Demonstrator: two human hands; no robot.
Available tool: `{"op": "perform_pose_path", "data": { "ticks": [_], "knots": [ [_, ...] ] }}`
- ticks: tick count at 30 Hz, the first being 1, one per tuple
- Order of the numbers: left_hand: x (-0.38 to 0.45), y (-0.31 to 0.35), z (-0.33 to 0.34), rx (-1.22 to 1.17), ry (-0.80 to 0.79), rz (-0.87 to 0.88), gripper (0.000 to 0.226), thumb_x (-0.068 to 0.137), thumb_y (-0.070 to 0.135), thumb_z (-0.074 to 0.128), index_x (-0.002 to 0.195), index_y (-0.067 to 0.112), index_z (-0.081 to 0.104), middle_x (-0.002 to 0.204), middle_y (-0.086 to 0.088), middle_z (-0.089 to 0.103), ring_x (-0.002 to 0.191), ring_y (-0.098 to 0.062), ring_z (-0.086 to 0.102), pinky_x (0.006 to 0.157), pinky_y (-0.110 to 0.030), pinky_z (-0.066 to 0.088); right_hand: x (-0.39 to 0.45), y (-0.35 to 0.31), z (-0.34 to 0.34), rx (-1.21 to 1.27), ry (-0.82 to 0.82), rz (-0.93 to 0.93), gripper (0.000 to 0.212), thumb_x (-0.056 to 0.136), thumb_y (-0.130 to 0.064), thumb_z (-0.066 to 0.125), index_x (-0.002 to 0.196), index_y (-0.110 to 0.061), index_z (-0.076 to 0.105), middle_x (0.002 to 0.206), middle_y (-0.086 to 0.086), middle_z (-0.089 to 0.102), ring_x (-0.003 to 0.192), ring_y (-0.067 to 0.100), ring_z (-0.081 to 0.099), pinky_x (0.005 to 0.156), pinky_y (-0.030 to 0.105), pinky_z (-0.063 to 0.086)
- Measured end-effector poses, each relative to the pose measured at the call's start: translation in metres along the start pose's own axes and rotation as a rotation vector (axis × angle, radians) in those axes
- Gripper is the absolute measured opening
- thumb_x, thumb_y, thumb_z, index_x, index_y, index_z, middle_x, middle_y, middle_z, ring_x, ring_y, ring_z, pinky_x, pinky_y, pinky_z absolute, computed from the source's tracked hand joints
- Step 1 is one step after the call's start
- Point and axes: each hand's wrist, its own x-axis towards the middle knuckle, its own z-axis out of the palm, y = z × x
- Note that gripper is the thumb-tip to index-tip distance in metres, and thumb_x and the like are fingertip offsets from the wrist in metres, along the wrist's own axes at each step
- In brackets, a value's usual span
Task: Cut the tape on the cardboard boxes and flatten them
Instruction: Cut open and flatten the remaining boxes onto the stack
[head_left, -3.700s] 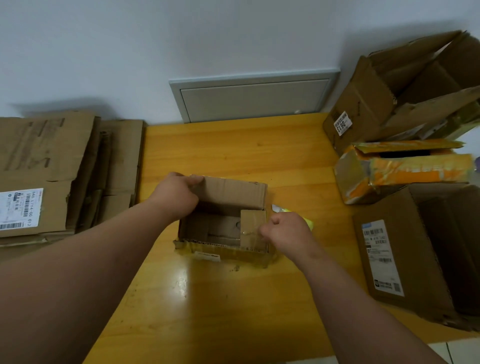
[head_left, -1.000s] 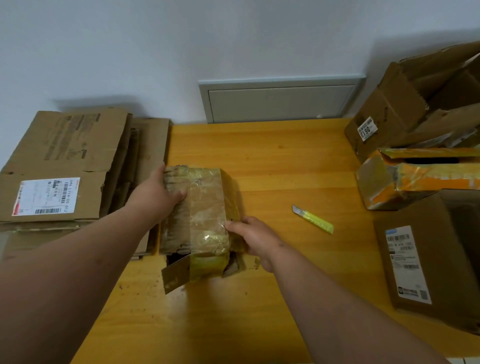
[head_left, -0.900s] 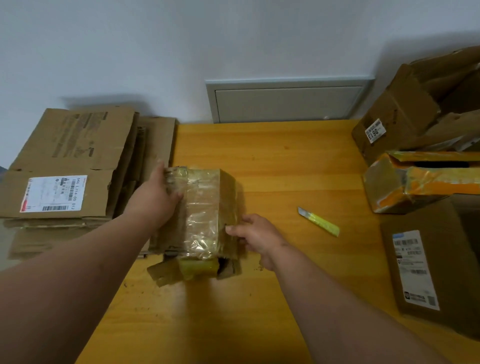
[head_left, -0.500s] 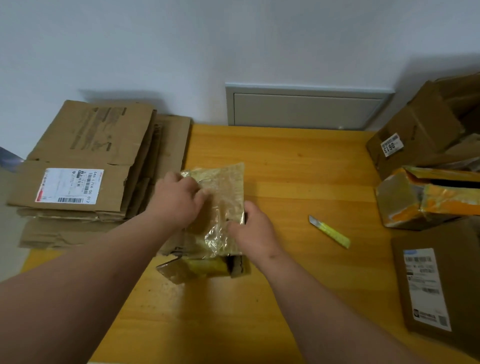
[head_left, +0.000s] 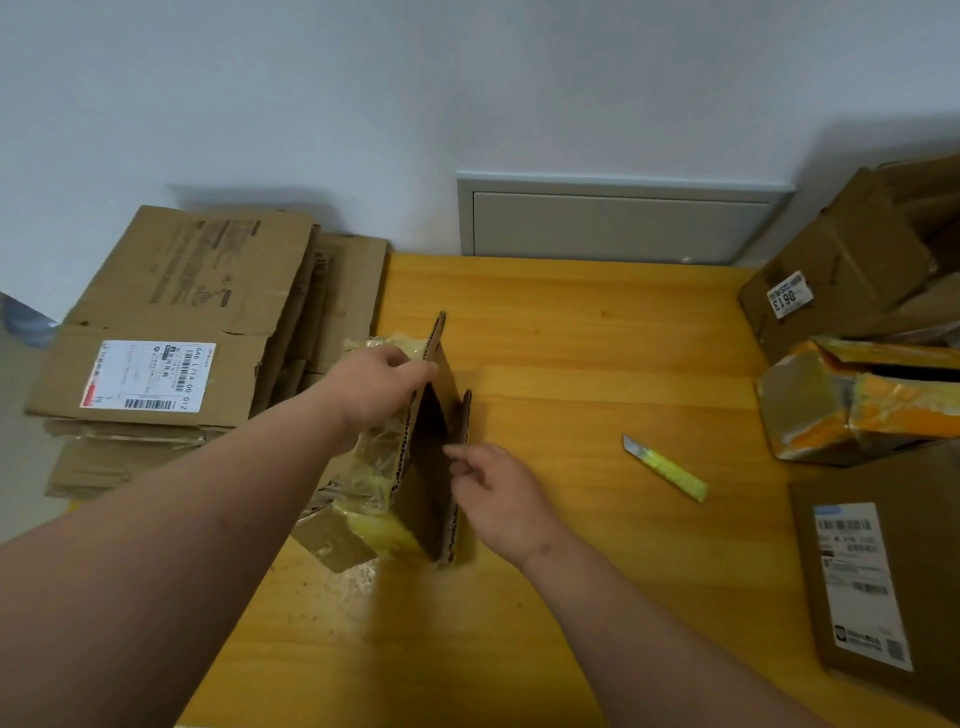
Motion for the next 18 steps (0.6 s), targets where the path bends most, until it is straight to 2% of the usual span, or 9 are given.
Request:
{"op": "perform_pose_path", "data": {
  "ticks": [2,4,7,11,14,16,18],
  "knots": [
    [0.0,-0.003,-0.003,-0.042,-0.014,-0.004,0.038,0.095,0.045,0.057,0.122,0.018,0.06,0.104,0.0,0.062,0.099,-0.021,0.058,0.086,-0.042,0.052,-0.002,0.008,0.003,-0.211,-0.058,-0.002,0.051,0.091,-0.024,0.053,0.142,-0.025,0.05,0.127,-0.006,0.051,0.125,0.015,0.043,0.102,0.023,0.039],
    [0.0,-0.004,-0.004,-0.073,-0.006,-0.003,0.034,0.096,0.044,0.057,0.12,0.02,0.06,0.103,0.002,0.06,0.105,-0.022,0.055,0.093,-0.044,0.049,-0.003,0.01,0.009,-0.39,-0.089,-0.037,0.061,0.086,-0.032,0.054,0.146,-0.027,0.045,0.138,-0.005,0.049,0.125,0.018,0.033,0.103,0.029,0.034],
    [0.001,-0.005,-0.001,-0.098,0.01,0.009,0.022,0.096,0.044,0.057,0.109,0.025,0.058,0.098,0.006,0.057,0.104,-0.021,0.052,0.091,-0.041,0.047,-0.002,0.005,0.018,-0.55,-0.087,-0.116,0.074,0.077,-0.044,0.054,0.148,-0.032,0.037,0.134,-0.007,0.052,0.115,0.017,0.029,0.087,0.035,0.025],
    [0.001,-0.006,0.0,-0.12,0.034,0.017,0.016,0.096,0.044,0.058,0.099,0.029,0.058,0.097,0.008,0.057,0.104,-0.02,0.051,0.094,-0.043,0.046,0.0,0.0,0.025,-0.556,-0.1,-0.094,0.088,0.075,-0.049,0.062,0.152,-0.034,0.022,0.134,-0.009,0.05,0.118,0.018,0.026,0.088,0.039,0.023],
    [0.001,-0.008,-0.001,-0.126,0.03,0.03,0.011,0.095,0.045,0.059,0.091,0.034,0.058,0.093,0.011,0.058,0.094,-0.015,0.054,0.091,-0.043,0.048,0.003,-0.003,0.023,-0.551,-0.017,-0.082,0.078,0.074,-0.055,0.067,0.143,-0.034,0.036,0.132,-0.01,0.05,0.117,0.018,0.03,0.086,0.039,0.021],
    [0.0,-0.008,0.0,-0.135,0.032,0.046,0.011,0.096,0.044,0.058,0.087,0.037,0.056,0.092,0.011,0.058,0.086,-0.008,0.053,0.082,-0.038,0.048,0.003,-0.005,0.021,-0.533,0.008,-0.066,0.069,0.072,-0.058,0.069,0.131,-0.035,0.043,0.125,-0.011,0.053,0.113,0.017,0.034,0.082,0.038,0.019],
    [-0.001,-0.007,0.001,-0.142,0.034,0.051,0.011,0.097,0.043,0.057,0.091,0.035,0.06,0.095,0.007,0.062,0.089,-0.01,0.055,0.074,-0.034,0.045,0.003,-0.007,0.019,-0.518,-0.004,-0.054,0.063,0.071,-0.06,0.072,0.122,-0.035,0.043,0.116,-0.012,0.053,0.11,0.017,0.039,0.08,0.037,0.017]
  ]
}}
